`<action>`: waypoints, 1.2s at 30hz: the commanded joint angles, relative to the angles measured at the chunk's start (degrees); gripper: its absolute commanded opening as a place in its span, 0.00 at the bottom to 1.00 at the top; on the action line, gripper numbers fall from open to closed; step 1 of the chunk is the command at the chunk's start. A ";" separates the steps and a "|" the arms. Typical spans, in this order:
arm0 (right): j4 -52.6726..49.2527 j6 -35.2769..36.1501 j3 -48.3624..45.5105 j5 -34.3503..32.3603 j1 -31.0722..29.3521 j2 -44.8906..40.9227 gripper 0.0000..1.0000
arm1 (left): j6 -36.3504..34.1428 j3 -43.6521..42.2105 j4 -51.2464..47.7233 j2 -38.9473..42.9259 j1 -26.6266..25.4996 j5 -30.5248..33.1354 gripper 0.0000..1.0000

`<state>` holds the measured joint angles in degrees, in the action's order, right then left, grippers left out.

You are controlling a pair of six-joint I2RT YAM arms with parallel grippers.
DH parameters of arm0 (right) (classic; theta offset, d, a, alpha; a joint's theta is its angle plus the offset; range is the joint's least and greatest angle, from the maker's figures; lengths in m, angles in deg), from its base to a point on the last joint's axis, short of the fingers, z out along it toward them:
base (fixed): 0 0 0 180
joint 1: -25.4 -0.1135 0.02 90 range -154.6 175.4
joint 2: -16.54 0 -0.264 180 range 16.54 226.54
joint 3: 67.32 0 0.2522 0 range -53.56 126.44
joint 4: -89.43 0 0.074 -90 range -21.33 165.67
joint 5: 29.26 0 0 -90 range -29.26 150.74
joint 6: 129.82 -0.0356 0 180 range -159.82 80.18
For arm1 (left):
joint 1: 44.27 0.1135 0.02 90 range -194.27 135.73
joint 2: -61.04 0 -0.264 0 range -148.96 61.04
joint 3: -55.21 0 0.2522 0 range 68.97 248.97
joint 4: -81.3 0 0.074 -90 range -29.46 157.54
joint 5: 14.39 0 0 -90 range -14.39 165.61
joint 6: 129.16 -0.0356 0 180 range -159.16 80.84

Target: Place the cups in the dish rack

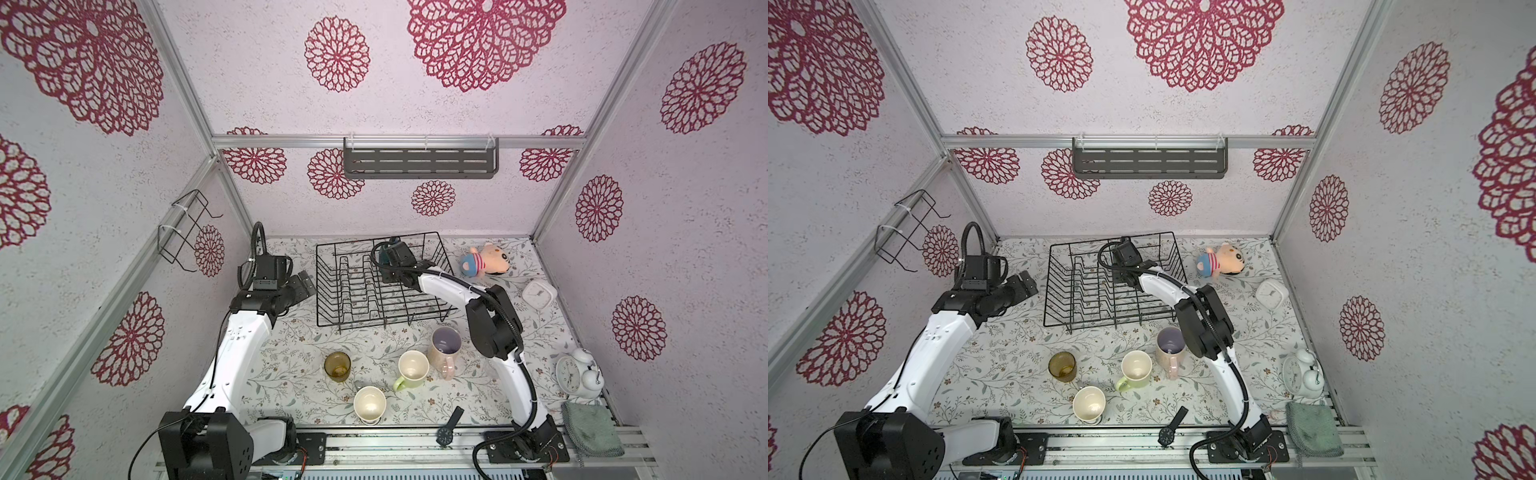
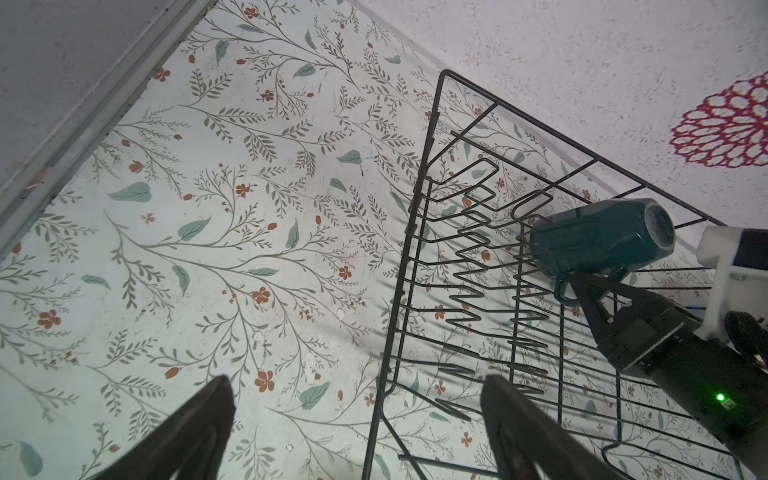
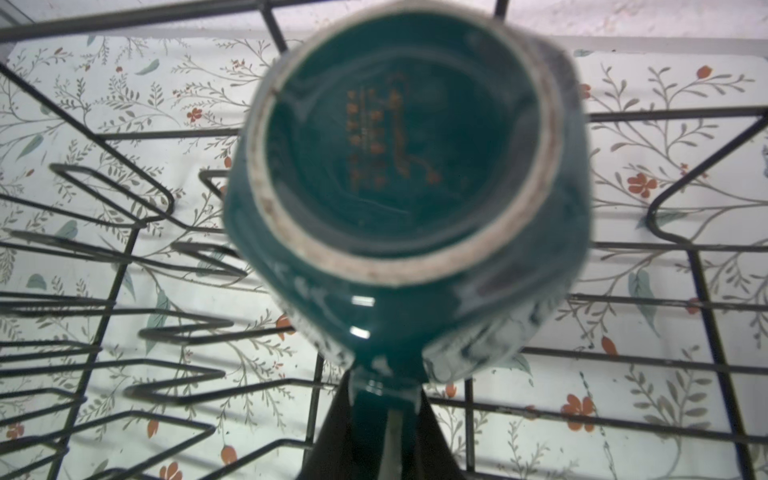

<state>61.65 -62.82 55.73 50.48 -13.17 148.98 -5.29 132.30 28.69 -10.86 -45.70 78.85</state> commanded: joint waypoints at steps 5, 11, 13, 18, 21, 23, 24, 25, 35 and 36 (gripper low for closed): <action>-1.21 4.36 -1.50 6.45 -0.89 -4.15 0.12 | 0.82 -1.79 1.64 2.52 0.37 -0.35 0.97; -1.79 5.92 -4.25 4.61 -0.86 -6.00 0.26 | 0.54 -1.58 1.08 2.80 0.37 0.18 0.96; -1.65 6.72 -5.79 3.95 -0.98 -7.10 0.29 | 0.53 -1.98 1.45 2.97 0.37 0.02 0.96; -2.12 8.63 -8.31 1.71 -0.98 -9.62 0.37 | 0.21 -1.87 1.61 3.07 0.38 -0.28 0.96; -1.65 8.84 -9.42 1.52 -0.98 -11.08 0.40 | 0.30 -2.29 2.37 3.21 0.33 -1.81 0.96; -1.64 8.56 -9.79 1.96 -0.92 -12.21 0.42 | 0.06 -2.07 2.29 3.74 0.29 -2.71 0.96; -2.03 8.58 -9.71 2.52 -0.98 -13.05 0.43 | 0.00 -2.34 2.82 4.60 0.29 -2.93 0.96; -2.34 8.53 -9.91 3.04 -0.98 -13.97 0.44 | -0.02 -3.07 3.82 5.55 0.29 -2.90 0.96; 2.96 14.73 -22.50 5.30 -0.96 -29.25 0.53 | 9.96 -10.90 -1.82 13.40 -0.62 -14.04 0.94; 3.89 15.08 -24.31 4.69 -0.98 -30.57 0.53 | 11.78 -13.04 -2.36 15.90 -1.67 -14.66 0.93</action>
<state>62.94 -50.80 34.33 55.62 -13.89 122.33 0.31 123.01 31.16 0.59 -46.20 68.89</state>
